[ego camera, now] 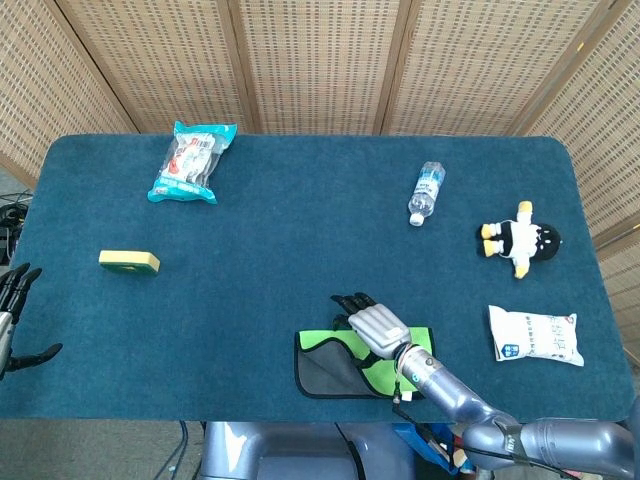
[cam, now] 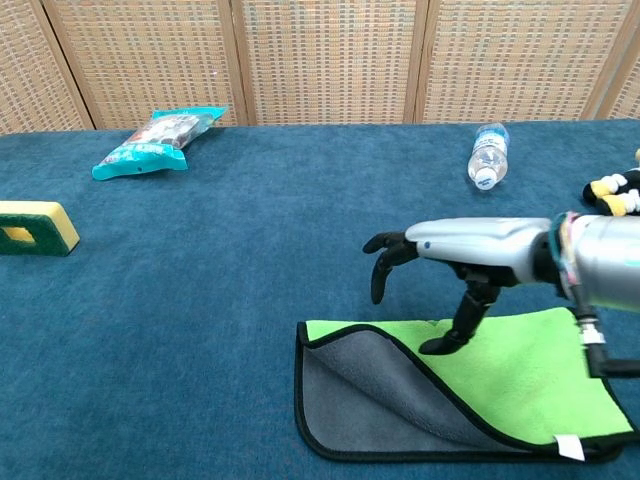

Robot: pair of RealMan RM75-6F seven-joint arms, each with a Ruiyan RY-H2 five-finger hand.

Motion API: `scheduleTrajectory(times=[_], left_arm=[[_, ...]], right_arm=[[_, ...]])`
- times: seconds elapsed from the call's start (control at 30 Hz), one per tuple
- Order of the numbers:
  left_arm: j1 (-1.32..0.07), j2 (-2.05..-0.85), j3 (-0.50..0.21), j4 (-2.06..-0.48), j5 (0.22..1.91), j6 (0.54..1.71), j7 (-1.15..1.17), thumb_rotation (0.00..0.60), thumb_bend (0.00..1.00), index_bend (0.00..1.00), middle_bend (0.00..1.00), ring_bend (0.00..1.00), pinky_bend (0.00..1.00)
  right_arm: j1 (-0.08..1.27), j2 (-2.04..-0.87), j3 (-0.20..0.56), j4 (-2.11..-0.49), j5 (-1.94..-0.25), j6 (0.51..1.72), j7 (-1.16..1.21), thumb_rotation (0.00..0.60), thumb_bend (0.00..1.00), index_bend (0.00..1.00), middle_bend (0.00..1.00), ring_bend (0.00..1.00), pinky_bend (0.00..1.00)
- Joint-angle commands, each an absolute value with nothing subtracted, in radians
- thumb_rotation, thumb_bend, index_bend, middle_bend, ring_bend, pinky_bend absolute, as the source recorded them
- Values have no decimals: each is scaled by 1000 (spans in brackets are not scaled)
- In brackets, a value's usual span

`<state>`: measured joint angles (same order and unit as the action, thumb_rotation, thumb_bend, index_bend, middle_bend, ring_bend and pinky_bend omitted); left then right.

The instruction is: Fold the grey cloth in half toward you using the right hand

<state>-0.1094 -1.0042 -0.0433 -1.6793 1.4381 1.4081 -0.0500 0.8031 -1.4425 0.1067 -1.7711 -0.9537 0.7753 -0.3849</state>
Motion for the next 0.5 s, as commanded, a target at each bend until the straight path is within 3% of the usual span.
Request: scheduleTrajectory(times=[0.03, 0.5], left_arm=[[-111, -1004, -44, -1678, 1435, 1404, -51, 600, 143, 0, 0, 0, 0], [-116, -1003, -49, -1674, 1420, 1392, -57, 600, 143, 0, 0, 0, 0]], right_arm=[[847, -1498, 110, -1721, -878, 776, -438, 600, 339, 314, 0, 0, 0], [918, -1558, 93, -1673, -744, 765, -489, 600, 431, 418, 0, 0, 0]])
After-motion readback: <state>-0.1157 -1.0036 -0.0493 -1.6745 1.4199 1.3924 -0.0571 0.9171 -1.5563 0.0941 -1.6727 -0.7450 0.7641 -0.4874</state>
